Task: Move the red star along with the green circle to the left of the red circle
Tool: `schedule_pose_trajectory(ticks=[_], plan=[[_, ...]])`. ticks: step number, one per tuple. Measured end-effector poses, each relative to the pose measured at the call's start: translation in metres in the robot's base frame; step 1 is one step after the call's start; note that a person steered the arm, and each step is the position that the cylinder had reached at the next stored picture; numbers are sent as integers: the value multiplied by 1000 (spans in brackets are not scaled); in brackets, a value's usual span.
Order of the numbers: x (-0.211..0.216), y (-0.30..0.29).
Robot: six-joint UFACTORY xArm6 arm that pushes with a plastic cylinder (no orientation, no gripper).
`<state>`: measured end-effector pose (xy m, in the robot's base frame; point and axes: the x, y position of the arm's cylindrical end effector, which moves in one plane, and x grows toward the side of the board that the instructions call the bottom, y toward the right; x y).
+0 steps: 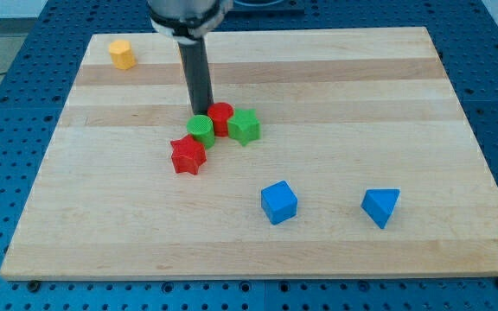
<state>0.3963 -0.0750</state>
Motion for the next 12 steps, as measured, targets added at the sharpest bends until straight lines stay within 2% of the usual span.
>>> schedule_pose_trajectory(ticks=[1, 2, 4, 5, 6, 8, 12], plan=[[-11, -8], [-25, -76], [104, -117], [127, -76], [121, -49], [61, -20], [65, -46]])
